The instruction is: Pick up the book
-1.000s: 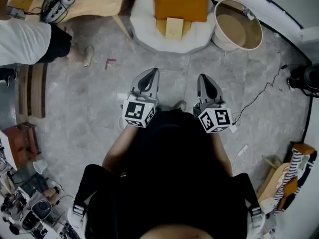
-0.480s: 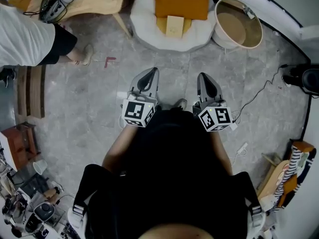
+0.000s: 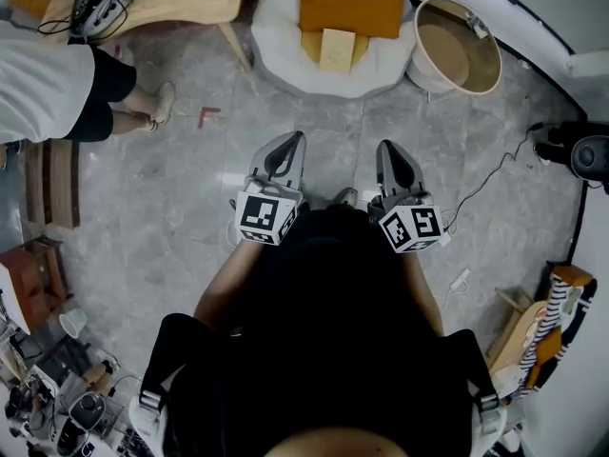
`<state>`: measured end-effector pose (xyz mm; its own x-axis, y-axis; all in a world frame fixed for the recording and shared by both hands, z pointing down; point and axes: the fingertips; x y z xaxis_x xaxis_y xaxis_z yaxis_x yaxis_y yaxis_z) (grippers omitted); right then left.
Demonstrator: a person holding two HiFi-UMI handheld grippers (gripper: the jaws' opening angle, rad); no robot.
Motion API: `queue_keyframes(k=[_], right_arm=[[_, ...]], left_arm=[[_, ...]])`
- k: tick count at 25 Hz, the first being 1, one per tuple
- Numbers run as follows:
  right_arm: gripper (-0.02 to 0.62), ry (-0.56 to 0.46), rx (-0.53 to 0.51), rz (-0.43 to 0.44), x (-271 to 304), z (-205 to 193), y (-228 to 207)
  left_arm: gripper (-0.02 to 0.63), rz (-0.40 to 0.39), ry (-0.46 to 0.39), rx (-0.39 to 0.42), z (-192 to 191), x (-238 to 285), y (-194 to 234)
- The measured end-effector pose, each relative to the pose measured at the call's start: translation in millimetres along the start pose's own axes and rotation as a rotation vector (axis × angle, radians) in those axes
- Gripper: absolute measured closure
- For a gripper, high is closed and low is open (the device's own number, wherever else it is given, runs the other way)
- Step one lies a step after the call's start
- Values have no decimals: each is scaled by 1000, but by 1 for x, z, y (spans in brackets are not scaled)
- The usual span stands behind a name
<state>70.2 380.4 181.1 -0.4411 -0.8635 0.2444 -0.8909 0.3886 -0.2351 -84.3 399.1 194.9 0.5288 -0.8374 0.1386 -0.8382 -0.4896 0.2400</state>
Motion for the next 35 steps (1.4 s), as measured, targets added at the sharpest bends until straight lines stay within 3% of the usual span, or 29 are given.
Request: queue_keyframes(k=[7,12,20,28,35], right_arm=[[597,5,5,-63,10,-12,20],[597,2,11,-108,12,-8,11],[597,-17,37,-79,51,-1,-10],[597,-50,46,-43,111,35,-56],[597,-48,81,-29,163,64,-115]], left_arm=[[604,-57,34,-17,-15,-8,30],[604,-68,46,-54,-21,-4,39],[604,-48,29,-42,-12,33,50],[604,-26,32,-10,13,105,70],[604,-12,41,-27,35,188,83]])
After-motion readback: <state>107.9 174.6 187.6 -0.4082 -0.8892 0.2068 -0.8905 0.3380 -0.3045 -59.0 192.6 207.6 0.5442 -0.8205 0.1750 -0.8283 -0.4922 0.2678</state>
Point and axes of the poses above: the fingertips, and each gripper's own axes: x forward along the fingers, y to its left, z out of its top, and after that the axes turned 8 degrees about -z, right-handed
